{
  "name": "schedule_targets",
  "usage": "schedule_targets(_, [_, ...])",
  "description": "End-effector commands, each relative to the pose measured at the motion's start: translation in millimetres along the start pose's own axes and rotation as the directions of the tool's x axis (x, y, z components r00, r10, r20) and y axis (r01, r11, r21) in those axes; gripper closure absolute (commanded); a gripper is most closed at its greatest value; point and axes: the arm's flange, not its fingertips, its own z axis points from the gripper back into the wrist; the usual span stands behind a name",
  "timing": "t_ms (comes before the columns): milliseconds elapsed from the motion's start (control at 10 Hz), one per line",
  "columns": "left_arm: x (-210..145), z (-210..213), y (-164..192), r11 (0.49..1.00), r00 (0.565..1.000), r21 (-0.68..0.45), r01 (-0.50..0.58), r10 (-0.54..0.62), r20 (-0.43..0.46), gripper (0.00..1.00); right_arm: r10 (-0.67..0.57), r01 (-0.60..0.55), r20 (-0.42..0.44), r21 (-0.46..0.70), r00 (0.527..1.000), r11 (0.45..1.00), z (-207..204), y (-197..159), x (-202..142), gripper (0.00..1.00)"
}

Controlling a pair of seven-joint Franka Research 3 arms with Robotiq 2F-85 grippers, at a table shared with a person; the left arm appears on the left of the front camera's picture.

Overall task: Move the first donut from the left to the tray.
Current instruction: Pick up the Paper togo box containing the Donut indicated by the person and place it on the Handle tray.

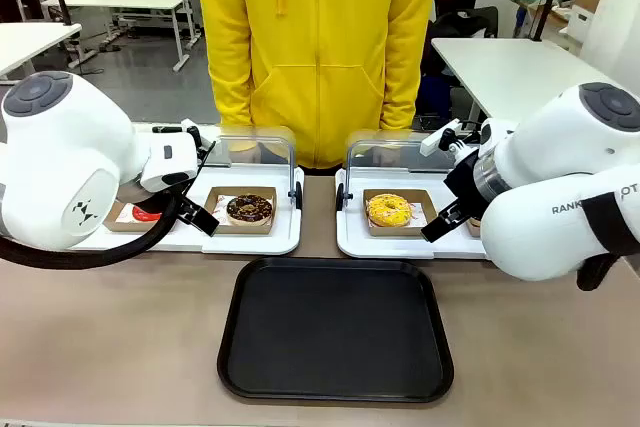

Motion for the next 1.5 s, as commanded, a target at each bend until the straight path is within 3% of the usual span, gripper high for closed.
schedule_targets(0, [0.1,0.1,0.0,1.000,1.000,0.000,0.000,0.000,0.000,0.00,0.000,0.000,0.000,0.000,1.000,1.000,0.0,0.0,0.0,0.00])
schedule_targets(900, [0.0,0.0,-0.1,1.000,1.000,0.000,0.000,0.000,0.000,0.00,0.001,-0.001,0.000,0.000,1.000,1.000,0.0,0.1,0.0,0.00])
schedule_targets(1000, [16.2,26.4,13.3,0.996,1.000,-0.091,0.009,-0.010,-0.010,0.00,-0.006,0.006,0.019,0.006,1.000,1.000,24.8,-16.9,28.3,0.00])
schedule_targets(1200, [43.3,83.2,48.6,0.986,0.999,-0.158,0.045,-0.041,0.029,0.00,-0.043,0.040,0.046,0.058,0.998,0.998,72.5,-51.4,65.2,0.00])
schedule_targets(1400, [55.8,132.2,89.7,0.951,0.989,-0.271,0.150,-0.140,0.057,0.00,-0.046,0.035,0.065,0.167,0.997,0.985,110.6,-102.0,66.6,0.00])
